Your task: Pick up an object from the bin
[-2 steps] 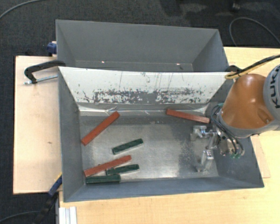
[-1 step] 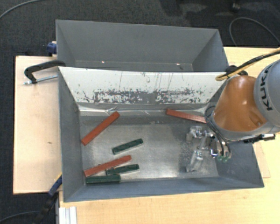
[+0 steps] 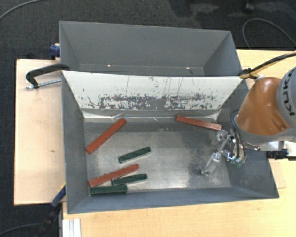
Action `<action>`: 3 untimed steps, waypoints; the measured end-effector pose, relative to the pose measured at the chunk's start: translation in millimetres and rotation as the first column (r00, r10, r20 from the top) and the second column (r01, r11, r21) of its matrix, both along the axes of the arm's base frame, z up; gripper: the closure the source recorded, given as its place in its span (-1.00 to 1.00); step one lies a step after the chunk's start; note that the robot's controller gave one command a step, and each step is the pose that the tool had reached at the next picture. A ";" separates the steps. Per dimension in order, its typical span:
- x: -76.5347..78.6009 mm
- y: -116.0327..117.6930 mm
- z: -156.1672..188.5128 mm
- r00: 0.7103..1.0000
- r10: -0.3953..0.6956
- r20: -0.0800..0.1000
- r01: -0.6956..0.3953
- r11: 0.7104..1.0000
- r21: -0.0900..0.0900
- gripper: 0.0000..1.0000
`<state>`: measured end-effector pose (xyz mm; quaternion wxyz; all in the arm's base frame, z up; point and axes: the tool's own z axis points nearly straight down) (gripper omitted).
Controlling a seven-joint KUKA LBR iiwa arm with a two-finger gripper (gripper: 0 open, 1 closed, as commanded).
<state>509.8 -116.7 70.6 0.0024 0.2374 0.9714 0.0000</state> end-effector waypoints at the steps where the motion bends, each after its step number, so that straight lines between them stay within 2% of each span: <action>1: -3.7 1.5 -0.2 0.951 -0.308 -0.001 0.308 0.951 0.002 -1.00; 2: 0.8 36.4 -0.7 0.107 -0.994 -0.005 0.994 0.107 0.002 -1.00; 3: 0.6 36.0 -0.5 0.108 -0.994 -0.006 0.994 0.108 0.000 1.00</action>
Offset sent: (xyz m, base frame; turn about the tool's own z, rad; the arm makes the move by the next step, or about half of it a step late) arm -0.0047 0.0011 -0.0006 0.3125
